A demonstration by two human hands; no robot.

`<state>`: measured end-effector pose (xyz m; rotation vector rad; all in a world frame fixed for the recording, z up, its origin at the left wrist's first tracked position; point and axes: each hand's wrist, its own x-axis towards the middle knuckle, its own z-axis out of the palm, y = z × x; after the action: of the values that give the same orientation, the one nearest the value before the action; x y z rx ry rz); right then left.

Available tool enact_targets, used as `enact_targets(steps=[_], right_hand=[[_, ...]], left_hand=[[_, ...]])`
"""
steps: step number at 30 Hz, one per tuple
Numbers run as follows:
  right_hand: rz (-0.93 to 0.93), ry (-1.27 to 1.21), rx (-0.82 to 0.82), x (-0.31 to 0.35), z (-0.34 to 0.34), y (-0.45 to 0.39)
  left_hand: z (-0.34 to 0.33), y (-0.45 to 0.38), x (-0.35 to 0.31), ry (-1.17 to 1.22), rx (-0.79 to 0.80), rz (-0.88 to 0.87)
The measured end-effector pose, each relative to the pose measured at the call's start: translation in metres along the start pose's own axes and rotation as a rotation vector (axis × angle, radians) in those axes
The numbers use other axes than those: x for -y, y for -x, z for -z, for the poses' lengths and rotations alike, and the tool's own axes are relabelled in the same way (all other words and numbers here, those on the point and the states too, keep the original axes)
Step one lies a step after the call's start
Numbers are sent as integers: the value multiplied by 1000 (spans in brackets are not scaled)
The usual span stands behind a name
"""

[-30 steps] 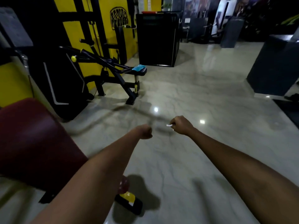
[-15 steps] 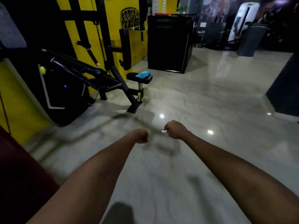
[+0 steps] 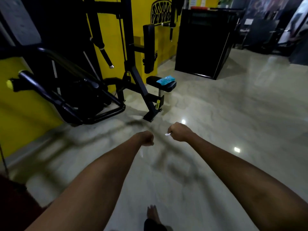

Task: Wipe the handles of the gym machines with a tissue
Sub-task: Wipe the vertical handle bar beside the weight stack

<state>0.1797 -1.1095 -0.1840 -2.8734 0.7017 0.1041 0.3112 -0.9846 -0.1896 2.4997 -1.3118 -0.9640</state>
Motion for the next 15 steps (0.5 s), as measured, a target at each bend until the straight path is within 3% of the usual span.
enact_targets(steps=[6,11,15], right_hand=[[14,15,38,-50,36,-121],[-17,-16,-43,-69,74,-211],[18,-59,-27,-83,86,-267]], left_hand=[[72,-112,-16,-92,38,15],[126,-186,-12,-174,-95,-17],[156,-230,-12,-219,-104,-14]])
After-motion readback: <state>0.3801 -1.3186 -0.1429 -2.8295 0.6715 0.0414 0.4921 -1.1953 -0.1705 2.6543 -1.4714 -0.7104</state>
